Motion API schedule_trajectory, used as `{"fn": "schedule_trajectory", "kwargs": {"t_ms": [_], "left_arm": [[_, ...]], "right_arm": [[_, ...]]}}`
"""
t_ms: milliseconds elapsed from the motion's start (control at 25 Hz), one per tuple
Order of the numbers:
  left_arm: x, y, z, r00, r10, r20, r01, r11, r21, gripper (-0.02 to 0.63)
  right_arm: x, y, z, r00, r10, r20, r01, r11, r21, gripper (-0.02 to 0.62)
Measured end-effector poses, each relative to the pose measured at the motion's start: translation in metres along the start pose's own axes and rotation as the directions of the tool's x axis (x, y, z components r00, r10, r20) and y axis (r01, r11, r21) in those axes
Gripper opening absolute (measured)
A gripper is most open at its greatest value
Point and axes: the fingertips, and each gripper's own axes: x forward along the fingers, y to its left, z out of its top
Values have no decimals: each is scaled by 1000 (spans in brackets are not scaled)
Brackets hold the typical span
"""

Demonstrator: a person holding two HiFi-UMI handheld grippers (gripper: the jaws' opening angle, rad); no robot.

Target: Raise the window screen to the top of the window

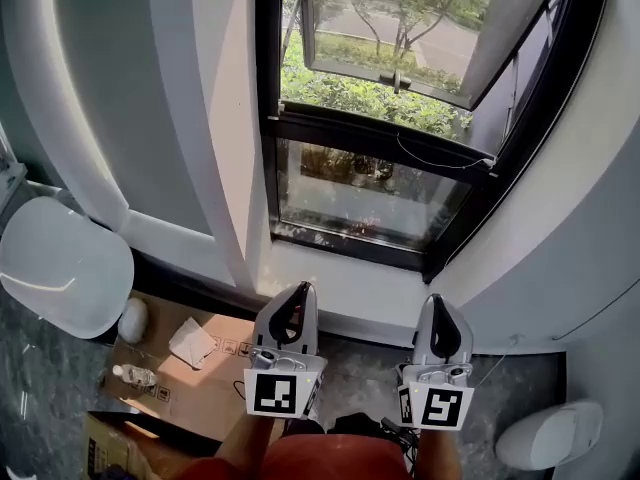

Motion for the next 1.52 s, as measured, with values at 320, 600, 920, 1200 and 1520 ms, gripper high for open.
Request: {"fn": "schedule_trajectory", "kwargs": {"t_ms": [320,600,920,1200,1520], "left_arm": [[16,2,-10,1000,-15,5,15,1000,13,6],[42,11,-18,1000,-6,5,5,1000,29,6],[88,13,-30,1000,-12,-4,12,999,39,6],[152,9,-43,1000,-15,-15,15,999,41,6],[239,-1,-46,1000,4,-21,-2,997,74,6]], "right_arm": [[13,-10,-14,1000,-20,6,20,1000,8,11],[38,-18,-31,1000,-21,11,21,999,25,11],[77,-35,-51,1000,-3,-7,3,1000,16,11],[125,-72,-77,1000,-13,-24,14,999,33,11],[194,-131,-100,1000,-24,-14,25,998,58,11]]}}
